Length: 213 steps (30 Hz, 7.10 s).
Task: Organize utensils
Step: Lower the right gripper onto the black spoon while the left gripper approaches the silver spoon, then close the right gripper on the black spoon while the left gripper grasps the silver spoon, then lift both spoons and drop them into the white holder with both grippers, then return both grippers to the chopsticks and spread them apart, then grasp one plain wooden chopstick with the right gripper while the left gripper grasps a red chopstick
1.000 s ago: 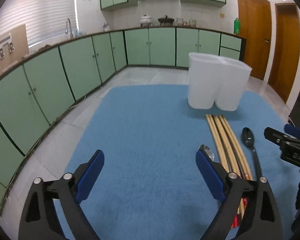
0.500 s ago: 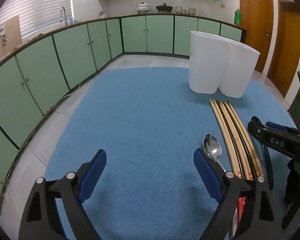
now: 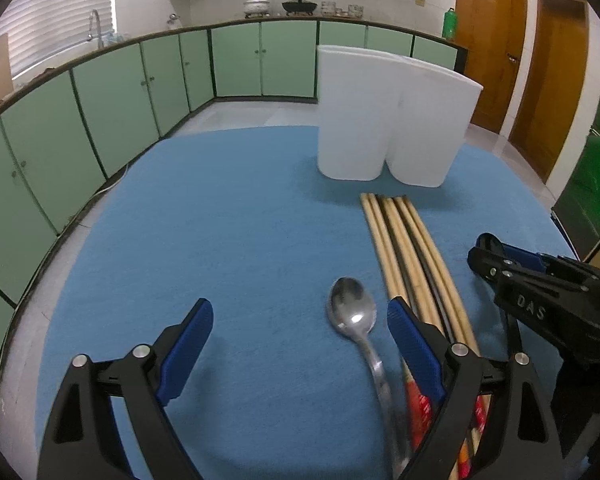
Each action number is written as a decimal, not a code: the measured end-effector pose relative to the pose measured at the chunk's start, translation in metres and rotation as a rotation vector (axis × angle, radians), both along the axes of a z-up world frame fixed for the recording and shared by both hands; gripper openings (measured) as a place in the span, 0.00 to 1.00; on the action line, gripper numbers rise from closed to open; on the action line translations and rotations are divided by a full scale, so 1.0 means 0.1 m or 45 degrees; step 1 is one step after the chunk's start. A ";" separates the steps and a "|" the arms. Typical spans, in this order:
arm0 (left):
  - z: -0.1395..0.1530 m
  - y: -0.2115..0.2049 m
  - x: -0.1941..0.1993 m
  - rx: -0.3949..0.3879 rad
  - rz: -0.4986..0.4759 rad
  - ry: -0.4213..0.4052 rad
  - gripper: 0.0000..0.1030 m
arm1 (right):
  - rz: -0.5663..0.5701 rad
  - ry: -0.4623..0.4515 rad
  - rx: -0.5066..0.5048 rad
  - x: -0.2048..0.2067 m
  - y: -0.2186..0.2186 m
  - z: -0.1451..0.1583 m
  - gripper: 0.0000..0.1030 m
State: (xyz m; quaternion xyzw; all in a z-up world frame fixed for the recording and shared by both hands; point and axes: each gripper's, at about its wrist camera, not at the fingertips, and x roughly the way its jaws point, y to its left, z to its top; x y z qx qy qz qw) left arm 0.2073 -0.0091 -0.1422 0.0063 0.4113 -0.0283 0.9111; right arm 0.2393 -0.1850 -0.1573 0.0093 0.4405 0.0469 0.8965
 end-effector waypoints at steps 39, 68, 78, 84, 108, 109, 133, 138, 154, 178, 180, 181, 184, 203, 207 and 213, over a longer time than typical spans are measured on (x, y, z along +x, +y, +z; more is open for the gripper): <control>0.10 0.02 -0.11 -0.218 -0.218 -0.225 0.27 | 0.152 -0.309 0.054 -0.11 0.06 0.45 0.32; 1.35 0.17 -0.16 -0.317 -0.235 -0.878 0.27 | 0.154 -0.795 0.221 0.22 -0.30 1.53 0.32; 1.76 -0.04 0.58 -0.249 -0.219 -0.989 0.27 | 0.011 -0.874 0.255 1.09 -0.38 1.64 0.32; 1.58 -0.15 1.07 -0.188 -0.198 -0.897 0.27 | -0.058 -0.816 0.200 1.48 -0.34 1.36 0.32; 1.13 0.01 0.15 -0.191 -0.202 -0.540 0.51 | 0.035 -0.458 0.308 0.26 -0.38 0.97 0.65; 1.05 0.02 0.05 -0.193 -0.205 -0.503 0.51 | 0.044 -0.422 0.301 0.11 -0.35 0.89 0.66; -0.16 0.00 -1.02 -0.154 -0.141 -0.020 0.54 | 0.214 -0.038 0.093 -1.22 0.35 -0.07 0.49; -0.22 -0.02 -0.99 -0.160 -0.143 0.033 0.54 | 0.230 -0.033 0.024 -1.22 0.42 -0.07 0.49; -0.23 -0.09 -1.03 -0.151 -0.189 0.035 0.54 | 0.187 -0.027 0.026 -1.18 0.30 -0.11 0.29; -0.28 -0.21 -1.02 0.010 -0.154 0.053 0.49 | 0.160 -0.020 0.087 -1.16 0.15 -0.12 0.09; -0.27 -0.16 -1.02 -0.010 -0.137 0.049 0.33 | 0.154 -0.019 0.092 -1.16 0.14 -0.12 0.06; -0.27 -0.14 -1.02 -0.022 -0.126 0.047 0.29 | 0.145 -0.023 0.095 -1.16 0.13 -0.12 0.06; -0.26 -0.05 -1.02 -0.053 -0.080 0.045 0.14 | 0.063 -0.044 0.090 -1.18 0.05 -0.11 0.06; -0.26 -0.06 -1.03 -0.052 -0.102 0.047 0.06 | 0.028 -0.022 0.125 -1.16 -0.04 -0.13 0.07; -0.26 -0.06 -1.03 -0.065 -0.111 0.045 0.06 | 0.023 -0.039 0.131 -1.18 -0.07 -0.12 0.06; -0.13 -0.02 -1.07 -0.099 -0.111 0.017 0.05 | 0.030 -0.093 0.126 -1.23 -0.09 -0.01 0.06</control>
